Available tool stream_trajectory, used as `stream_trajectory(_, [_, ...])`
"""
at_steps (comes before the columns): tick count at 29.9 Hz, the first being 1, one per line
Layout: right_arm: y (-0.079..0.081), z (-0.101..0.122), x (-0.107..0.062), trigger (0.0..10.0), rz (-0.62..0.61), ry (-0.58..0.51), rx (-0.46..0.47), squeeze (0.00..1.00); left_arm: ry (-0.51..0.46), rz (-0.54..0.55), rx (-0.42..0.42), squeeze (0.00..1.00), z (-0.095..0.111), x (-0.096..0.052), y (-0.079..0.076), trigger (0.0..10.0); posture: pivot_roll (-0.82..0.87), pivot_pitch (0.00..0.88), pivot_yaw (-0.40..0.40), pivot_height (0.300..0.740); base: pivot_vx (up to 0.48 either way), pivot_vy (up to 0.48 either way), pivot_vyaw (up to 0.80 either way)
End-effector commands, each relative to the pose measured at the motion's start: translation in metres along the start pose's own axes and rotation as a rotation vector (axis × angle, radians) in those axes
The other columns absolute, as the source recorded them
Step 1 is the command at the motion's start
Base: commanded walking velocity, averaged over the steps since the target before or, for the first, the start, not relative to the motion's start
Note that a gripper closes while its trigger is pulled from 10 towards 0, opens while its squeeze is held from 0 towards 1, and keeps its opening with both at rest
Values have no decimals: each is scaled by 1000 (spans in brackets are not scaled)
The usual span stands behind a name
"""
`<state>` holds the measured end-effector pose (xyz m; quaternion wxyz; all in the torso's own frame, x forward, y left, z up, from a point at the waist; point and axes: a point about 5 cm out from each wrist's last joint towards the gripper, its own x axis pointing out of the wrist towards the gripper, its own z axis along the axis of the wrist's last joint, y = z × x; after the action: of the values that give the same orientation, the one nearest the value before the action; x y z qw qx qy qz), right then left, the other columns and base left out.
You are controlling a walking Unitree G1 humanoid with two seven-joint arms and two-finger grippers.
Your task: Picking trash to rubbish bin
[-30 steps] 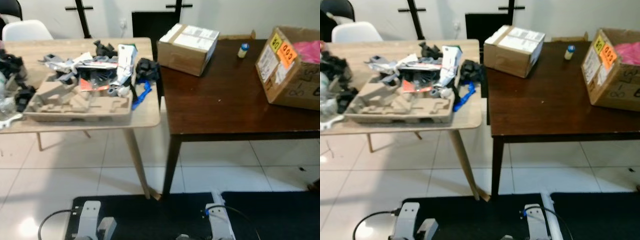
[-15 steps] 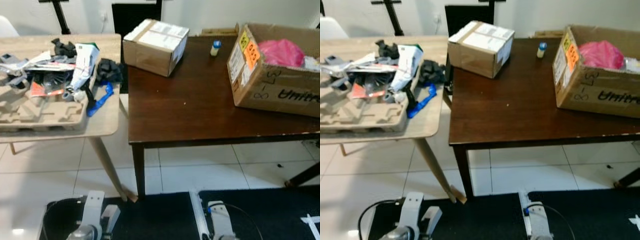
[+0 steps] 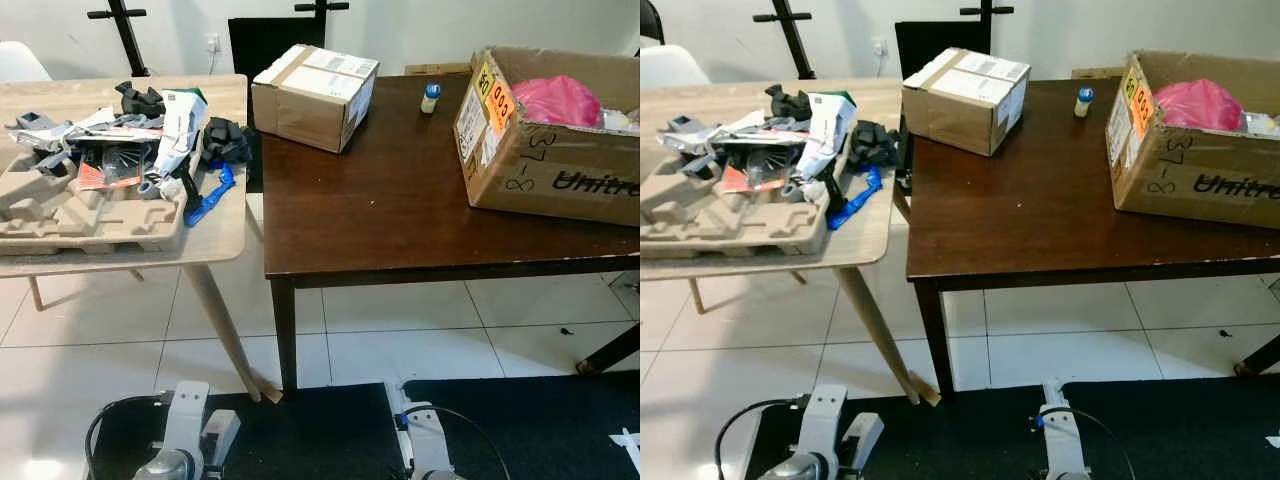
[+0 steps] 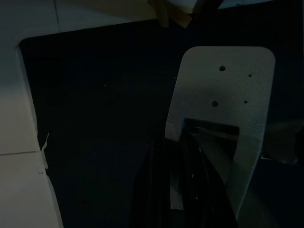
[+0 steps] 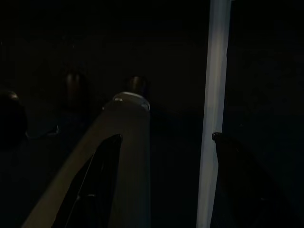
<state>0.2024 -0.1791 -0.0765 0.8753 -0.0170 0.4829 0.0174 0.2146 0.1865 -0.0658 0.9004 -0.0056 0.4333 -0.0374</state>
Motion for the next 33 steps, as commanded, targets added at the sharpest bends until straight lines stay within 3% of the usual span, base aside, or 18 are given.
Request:
stream_trajectory(1, [-2,1,0,10000,-11,13,7,0,36,27,-22,0,-12,-3,6,10000,-81,109,26,740,0,0,0])
stream_trajectory(10, [-8,6,0,10000,-18,-9,37,0,25,6,-23,0,-12,-2,2,10000,-83,101,28,740,0,0,0])
stream_trajectory(14, [-10,-20,-3,10000,-14,16,35,0,29,9,-23,0,-12,-2,3,10000,-82,99,26,740,0,0,0])
stream_trajectory(17, [-11,-24,-4,10000,-20,34,33,0,35,6,-10,0,-13,-2,4,10000,-79,101,23,740,0,0,0])
stream_trajectory(25, [-7,-7,-1,10000,-20,25,26,0,31,6,-12,0,-13,-3,6,10000,-80,102,22,740,0,-300,0])
stream_trajectory(33, [-11,-30,-5,10000,-24,47,23,0,-19,32,-96,0,-11,-3,7,10000,-80,104,21,740,0,-180,0])
